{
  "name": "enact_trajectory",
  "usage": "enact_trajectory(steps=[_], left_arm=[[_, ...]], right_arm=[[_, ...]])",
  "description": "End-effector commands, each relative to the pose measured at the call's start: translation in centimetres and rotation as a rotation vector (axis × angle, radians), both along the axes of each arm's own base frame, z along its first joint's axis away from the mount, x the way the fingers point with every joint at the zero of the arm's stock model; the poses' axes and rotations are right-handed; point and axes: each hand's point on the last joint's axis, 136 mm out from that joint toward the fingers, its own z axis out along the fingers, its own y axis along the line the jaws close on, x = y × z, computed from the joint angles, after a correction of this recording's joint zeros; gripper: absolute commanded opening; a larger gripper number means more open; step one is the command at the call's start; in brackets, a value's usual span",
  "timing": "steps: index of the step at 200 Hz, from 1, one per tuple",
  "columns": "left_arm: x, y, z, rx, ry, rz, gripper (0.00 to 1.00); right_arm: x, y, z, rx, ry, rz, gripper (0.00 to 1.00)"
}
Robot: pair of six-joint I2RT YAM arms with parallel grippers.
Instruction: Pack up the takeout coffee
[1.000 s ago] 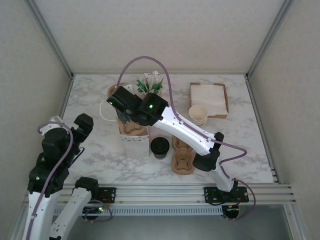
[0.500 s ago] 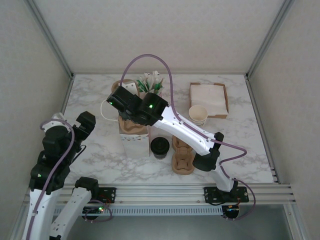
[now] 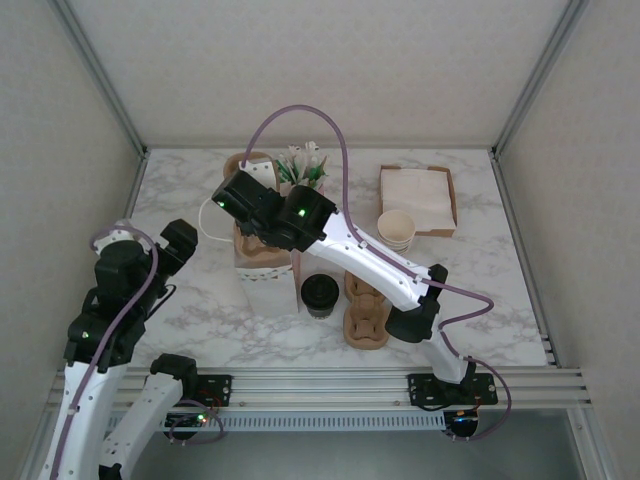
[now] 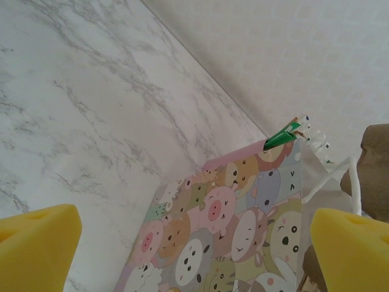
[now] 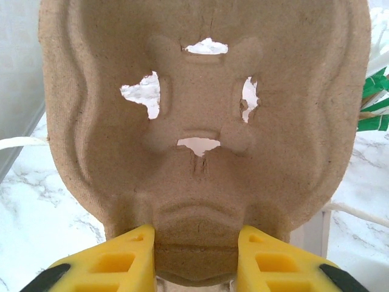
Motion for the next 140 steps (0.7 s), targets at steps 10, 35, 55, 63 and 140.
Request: enact_trajectory(steps=[10,35,55,63,140], left_arm=[[0.1,0.1,2.0,0.034,-0.052,-0.008,0.96],[0.3,0.3,2.3,0.053,-0.056,0.0,0.98],[0.5,0.3,2.9,0.065,-0.053,-0.003,0.99],[0.7,0.2,3.1,0.067,-0.046,-0.009,1.0],[3.7,-2.4,3.7,0.058,0.009,-0.128,0.99]], right_arm=[[-0.3,-1.2,4.5,0.109,-0.074,-0.045,0.3],[-0.3,-1.5,5.7,0.13,-0.097,-0.052,0.3],[-0.2,-2.1,6.5,0.135,-0.121,-0.068,0.31],[-0.2,-2.4,6.9,0.143,-0.127,-0.076,0.31],[-0.3,-1.8,3.5,0.134,-0.047,-0.128,0.32]])
